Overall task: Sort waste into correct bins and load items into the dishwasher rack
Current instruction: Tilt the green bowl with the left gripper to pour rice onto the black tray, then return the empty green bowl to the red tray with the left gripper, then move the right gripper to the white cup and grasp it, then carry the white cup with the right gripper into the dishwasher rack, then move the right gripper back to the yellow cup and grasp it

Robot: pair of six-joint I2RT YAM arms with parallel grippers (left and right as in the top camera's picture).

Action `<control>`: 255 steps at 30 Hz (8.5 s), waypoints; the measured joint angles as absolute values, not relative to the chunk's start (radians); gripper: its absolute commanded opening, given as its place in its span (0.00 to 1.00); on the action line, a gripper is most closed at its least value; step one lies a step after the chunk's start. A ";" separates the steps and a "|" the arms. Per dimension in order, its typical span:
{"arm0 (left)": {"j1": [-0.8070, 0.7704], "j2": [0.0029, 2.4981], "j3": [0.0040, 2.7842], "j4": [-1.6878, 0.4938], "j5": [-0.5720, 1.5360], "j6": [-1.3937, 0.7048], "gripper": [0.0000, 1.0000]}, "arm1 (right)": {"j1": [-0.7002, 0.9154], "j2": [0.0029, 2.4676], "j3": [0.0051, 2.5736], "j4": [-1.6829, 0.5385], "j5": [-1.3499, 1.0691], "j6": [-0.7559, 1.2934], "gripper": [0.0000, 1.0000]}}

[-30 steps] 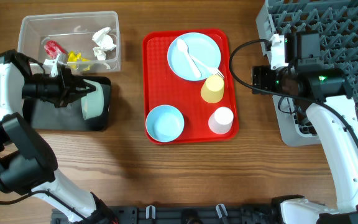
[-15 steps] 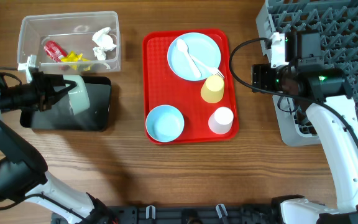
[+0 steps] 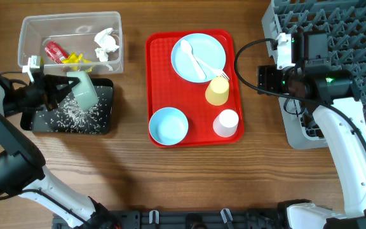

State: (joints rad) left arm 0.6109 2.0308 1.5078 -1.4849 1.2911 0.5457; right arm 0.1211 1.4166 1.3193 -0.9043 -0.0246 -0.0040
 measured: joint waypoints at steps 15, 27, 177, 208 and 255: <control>0.611 2.031 1.508 -1.571 1.405 0.546 0.04 | 0.121 1.473 1.319 -0.904 -0.025 -0.004 0.84; 0.611 2.031 1.508 -1.620 1.537 0.546 0.04 | 0.121 1.473 1.319 -0.904 -0.025 -0.004 0.91; -0.064 1.936 1.725 -1.137 0.025 -0.178 1.00 | 0.238 1.819 1.707 -1.447 -0.059 0.129 0.39; -0.064 1.936 1.725 -1.137 0.025 -0.178 1.00 | -0.752 1.784 1.712 -1.195 -0.136 0.023 0.40; -0.064 1.936 1.725 -1.137 0.025 -0.178 1.00 | 0.071 1.795 1.940 -1.259 -0.109 0.119 1.00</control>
